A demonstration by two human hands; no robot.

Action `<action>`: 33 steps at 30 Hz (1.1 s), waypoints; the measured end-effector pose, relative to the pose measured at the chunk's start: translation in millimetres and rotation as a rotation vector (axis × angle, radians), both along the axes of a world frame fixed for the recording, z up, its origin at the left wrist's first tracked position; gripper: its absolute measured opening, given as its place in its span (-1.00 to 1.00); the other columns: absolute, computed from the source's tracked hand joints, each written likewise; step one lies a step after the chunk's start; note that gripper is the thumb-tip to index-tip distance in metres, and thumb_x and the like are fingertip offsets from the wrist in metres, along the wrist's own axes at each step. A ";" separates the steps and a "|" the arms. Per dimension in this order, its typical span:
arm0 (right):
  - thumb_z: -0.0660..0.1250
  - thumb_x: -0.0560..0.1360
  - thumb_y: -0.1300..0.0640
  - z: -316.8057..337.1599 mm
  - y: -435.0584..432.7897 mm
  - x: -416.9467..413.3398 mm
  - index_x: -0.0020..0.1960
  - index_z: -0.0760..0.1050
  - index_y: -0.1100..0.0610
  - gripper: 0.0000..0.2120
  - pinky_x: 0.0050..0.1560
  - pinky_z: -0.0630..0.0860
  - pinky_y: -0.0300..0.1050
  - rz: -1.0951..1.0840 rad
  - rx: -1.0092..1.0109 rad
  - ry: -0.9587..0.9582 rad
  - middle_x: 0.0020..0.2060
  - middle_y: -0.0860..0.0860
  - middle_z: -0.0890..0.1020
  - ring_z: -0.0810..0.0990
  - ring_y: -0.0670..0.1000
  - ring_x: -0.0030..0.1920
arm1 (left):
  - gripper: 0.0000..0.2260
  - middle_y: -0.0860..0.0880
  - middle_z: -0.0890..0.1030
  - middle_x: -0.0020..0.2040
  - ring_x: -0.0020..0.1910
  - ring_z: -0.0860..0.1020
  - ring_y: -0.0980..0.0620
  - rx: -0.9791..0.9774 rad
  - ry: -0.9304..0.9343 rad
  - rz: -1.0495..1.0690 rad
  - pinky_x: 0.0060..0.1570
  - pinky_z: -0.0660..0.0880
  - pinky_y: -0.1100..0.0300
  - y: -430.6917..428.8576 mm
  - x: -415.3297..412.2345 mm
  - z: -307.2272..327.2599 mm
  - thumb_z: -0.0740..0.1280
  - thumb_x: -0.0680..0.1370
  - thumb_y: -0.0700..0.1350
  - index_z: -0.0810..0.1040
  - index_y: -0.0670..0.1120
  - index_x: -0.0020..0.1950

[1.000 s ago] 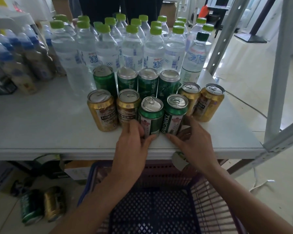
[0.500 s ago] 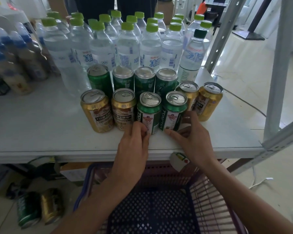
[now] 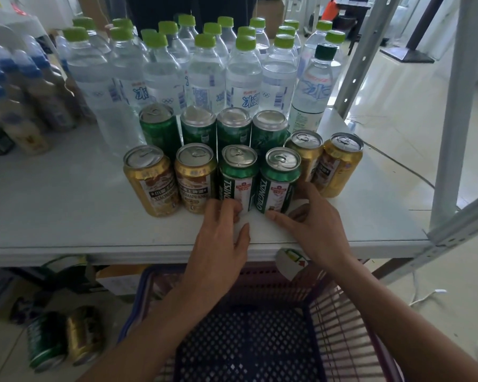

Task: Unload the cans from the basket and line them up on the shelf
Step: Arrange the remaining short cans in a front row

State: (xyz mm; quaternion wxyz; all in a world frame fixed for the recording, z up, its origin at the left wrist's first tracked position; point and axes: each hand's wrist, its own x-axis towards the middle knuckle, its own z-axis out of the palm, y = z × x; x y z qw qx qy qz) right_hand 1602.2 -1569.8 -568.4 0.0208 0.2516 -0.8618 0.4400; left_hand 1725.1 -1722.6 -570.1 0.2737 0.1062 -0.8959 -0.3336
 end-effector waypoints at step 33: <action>0.42 0.57 0.07 11.5 -96.4 134.1 -0.11 0.51 0.07 -0.86 -0.29 0.45 -0.26 0.603 0.073 0.173 -0.28 -0.15 0.53 0.50 -0.12 -0.30 | -0.85 -0.04 0.33 -0.53 -0.53 0.30 0.05 0.310 -0.644 -0.320 -0.46 0.22 0.22 -174.6 136.2 22.0 0.31 0.24 -0.28 0.37 -0.14 -0.48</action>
